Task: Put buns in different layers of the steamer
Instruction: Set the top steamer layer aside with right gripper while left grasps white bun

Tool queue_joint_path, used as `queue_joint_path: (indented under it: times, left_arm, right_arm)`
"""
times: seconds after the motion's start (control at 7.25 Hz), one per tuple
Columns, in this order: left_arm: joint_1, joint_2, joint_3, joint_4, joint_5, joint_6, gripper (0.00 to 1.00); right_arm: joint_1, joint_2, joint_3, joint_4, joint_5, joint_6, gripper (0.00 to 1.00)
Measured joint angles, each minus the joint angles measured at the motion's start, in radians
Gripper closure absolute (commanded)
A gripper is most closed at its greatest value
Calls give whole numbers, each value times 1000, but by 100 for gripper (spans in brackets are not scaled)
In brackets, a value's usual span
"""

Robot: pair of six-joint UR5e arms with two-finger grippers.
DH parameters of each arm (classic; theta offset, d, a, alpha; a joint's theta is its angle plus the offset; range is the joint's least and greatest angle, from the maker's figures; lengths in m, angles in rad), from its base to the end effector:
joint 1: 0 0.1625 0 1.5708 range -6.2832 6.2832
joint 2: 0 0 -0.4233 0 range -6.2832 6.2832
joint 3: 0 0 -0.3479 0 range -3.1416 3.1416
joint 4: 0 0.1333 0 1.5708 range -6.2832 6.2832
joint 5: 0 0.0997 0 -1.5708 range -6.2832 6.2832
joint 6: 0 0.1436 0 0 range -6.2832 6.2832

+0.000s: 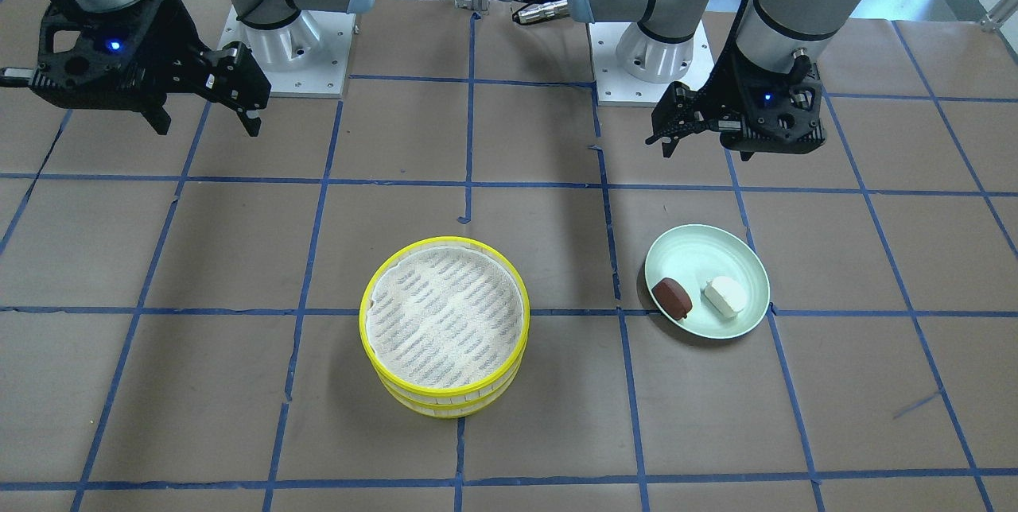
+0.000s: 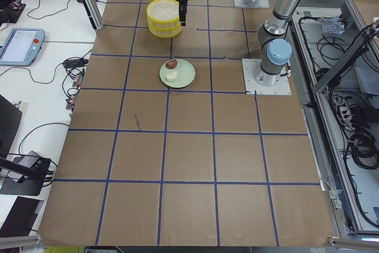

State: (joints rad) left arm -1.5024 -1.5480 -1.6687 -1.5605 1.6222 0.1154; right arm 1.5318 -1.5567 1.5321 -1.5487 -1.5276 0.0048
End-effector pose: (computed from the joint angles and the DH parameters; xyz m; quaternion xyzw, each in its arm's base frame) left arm -0.0964 -0.4351 0.4100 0.0243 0.9988 0.0346 0.0226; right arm 0.1217 -0.4589 0.4511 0.0219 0.9995 -0.0016 0.0216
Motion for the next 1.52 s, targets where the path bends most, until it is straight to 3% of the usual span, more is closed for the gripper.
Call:
queue_joint_path:
  times: [0.41, 0.83, 0.97, 1.24, 1.38, 1.52]
  left_arm:
    - [0, -12, -14, 31, 83, 52, 0]
    - [6, -99, -26, 99, 89, 56, 2]
    - [14, -121, -31, 114, 90, 58, 2]
    - [86, -140, -90, 169, 85, 86, 2]
    - [121, -148, -140, 228, 74, 115, 2]
    - [138, -166, -178, 292, 61, 131, 2]
  right_arm:
    - [121, 254, 18, -309, 9, 133, 0]
    - [179, 409, 32, -426, -68, 178, 0]
    - [183, 426, 44, -454, -69, 192, 8]
    - [190, 432, 56, -486, -63, 235, 72]
    - [190, 430, 58, -490, -62, 255, 90]
    - [191, 429, 59, -491, -60, 264, 92]
